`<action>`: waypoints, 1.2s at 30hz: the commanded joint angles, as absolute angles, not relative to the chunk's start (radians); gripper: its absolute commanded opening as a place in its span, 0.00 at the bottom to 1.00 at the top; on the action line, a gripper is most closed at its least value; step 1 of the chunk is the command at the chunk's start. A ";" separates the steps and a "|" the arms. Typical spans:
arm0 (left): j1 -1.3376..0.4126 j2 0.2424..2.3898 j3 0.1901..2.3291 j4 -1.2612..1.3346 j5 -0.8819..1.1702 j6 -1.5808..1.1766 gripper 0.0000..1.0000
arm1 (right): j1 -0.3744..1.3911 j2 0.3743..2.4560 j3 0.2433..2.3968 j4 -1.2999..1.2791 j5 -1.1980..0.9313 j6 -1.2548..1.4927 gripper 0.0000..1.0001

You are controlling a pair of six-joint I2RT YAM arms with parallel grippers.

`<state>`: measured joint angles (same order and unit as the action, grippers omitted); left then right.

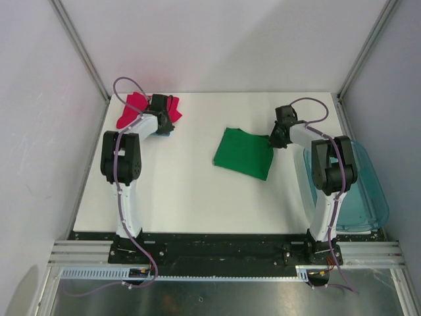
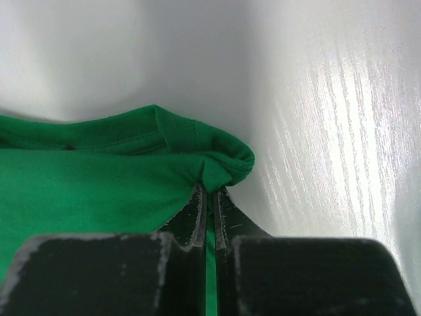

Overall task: Fold and stack the t-shirts
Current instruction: Put the neatly folded tshirt into the corner of the board with both arms

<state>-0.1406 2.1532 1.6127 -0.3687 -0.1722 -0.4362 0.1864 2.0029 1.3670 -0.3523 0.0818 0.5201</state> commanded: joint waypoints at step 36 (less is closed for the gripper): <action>-0.190 2.310 1.857 -0.597 -0.310 -0.451 0.06 | 0.136 1.960 1.364 -0.373 0.012 0.522 0.00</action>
<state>-0.1738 2.2875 1.8297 -0.5713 -0.2939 -0.4522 0.1509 2.0026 1.3670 -0.3553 0.0067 0.5228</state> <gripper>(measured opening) 0.132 0.032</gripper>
